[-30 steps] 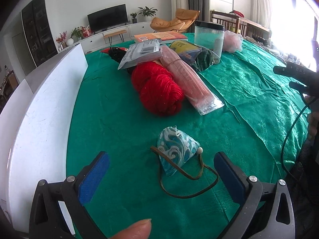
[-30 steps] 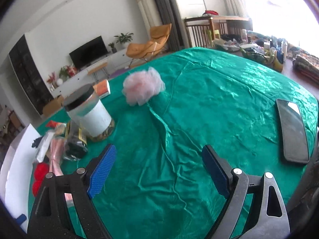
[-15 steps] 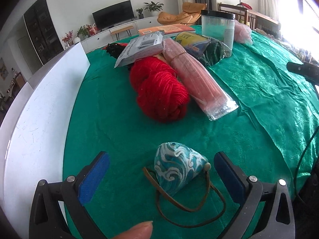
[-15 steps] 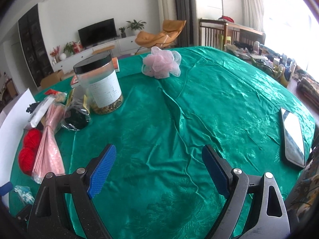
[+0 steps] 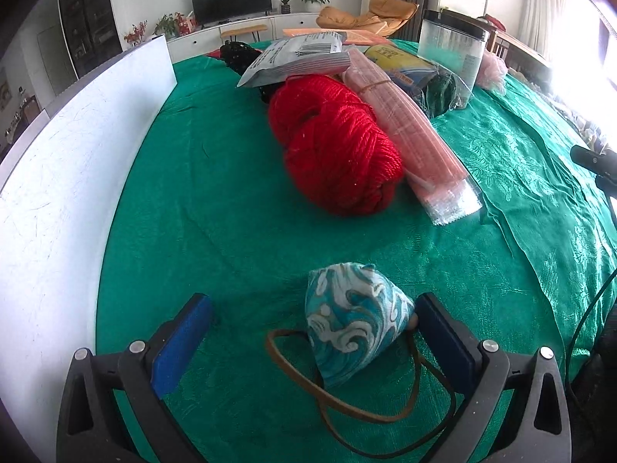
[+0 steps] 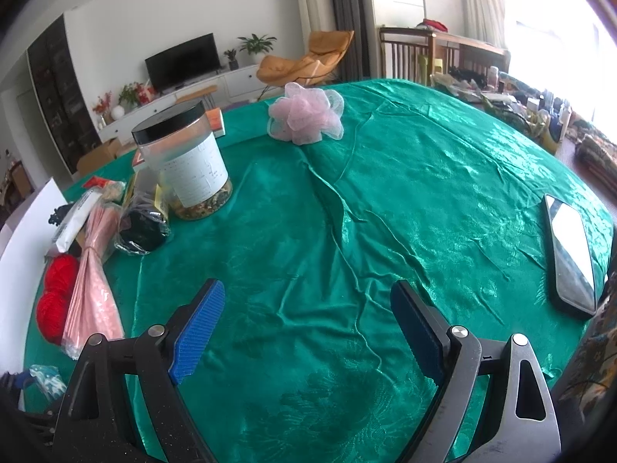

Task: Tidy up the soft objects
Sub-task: 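Reach the left tool to the teal pouch while the right tool approaches the pink puff, then grasp the teal pouch with the left tool while the right tool grasps the pink puff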

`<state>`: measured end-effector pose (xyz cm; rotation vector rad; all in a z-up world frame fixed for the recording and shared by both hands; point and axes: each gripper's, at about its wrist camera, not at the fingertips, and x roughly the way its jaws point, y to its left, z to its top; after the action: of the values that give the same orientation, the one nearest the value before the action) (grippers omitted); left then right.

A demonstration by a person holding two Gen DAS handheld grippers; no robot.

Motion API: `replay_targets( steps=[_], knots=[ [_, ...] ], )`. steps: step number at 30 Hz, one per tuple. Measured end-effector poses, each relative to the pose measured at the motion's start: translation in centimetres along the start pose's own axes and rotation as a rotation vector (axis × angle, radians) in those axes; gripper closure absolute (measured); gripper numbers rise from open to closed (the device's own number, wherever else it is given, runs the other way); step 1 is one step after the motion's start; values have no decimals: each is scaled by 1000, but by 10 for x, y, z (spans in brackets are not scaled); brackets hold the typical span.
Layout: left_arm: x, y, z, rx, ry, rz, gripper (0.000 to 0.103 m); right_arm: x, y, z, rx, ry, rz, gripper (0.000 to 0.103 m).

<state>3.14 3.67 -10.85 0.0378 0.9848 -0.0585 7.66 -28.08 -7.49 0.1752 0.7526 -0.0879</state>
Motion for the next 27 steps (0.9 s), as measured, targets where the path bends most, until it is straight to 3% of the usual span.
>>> replay_targets(
  steps=[6,9,10,11,12,15,20,24,27],
  knots=[
    [-1,1,-1,14,-3,-10,0,1,0,0,-2,8,-3,13],
    [0,4,4,29,50,-25,0,3,-3,0,13,17,8,13],
    [-3,6,4,25,44,-31,13,4,-5,1,22,22,20,13],
    [-8,9,5,24,6,-24,50,5,-7,1,37,30,44,13],
    [-12,11,7,27,-10,0,54,6,-11,3,57,40,79,13],
    [-11,30,8,-25,-9,-43,55,21,-22,14,88,86,146,13],
    [-11,54,5,-92,-14,-62,55,48,-28,88,-8,60,110,13],
    [-8,62,9,-109,-7,-62,55,90,-36,171,102,91,184,13],
    [-6,64,13,-108,3,-53,55,135,-33,210,160,152,227,13]
  ],
)
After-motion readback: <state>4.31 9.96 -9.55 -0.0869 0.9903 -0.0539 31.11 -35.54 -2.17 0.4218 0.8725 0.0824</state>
